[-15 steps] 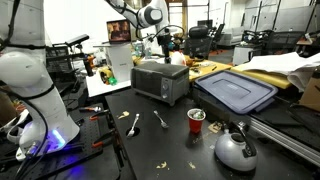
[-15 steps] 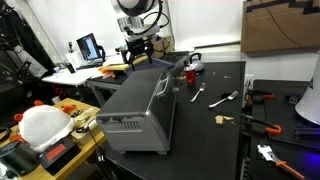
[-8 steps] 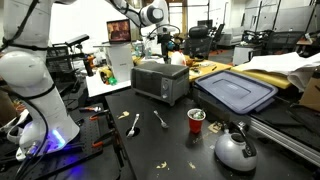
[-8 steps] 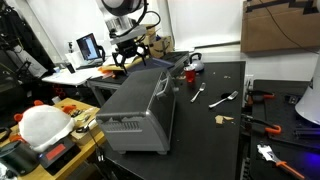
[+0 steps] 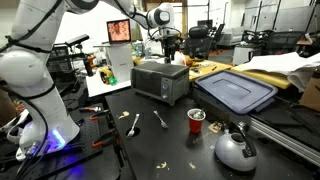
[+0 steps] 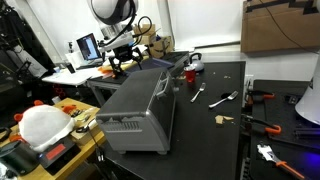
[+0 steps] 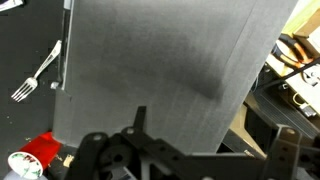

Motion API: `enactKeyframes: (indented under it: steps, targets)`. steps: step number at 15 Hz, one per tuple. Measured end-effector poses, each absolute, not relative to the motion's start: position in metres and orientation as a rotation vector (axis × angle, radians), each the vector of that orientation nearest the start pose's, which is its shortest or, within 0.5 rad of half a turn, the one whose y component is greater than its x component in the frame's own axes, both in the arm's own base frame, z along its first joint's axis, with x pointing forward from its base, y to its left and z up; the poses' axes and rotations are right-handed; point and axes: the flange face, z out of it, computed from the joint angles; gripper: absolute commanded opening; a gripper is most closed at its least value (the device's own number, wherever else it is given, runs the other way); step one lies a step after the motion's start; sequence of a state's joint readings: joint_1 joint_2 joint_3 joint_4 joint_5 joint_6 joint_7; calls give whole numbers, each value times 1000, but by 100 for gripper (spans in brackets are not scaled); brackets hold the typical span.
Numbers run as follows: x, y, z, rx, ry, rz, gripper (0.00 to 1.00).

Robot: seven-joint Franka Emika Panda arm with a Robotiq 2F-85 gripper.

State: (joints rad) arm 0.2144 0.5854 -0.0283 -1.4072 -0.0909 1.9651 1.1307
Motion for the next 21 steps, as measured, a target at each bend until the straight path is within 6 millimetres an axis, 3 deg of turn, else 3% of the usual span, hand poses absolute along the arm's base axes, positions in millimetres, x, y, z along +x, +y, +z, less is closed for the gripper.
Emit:
enactKeyframes:
  steps: [9, 21]
  targets:
    - [728, 114, 345, -2811, 1617, -46, 100]
    - [729, 100, 330, -2783, 1765, 0, 100]
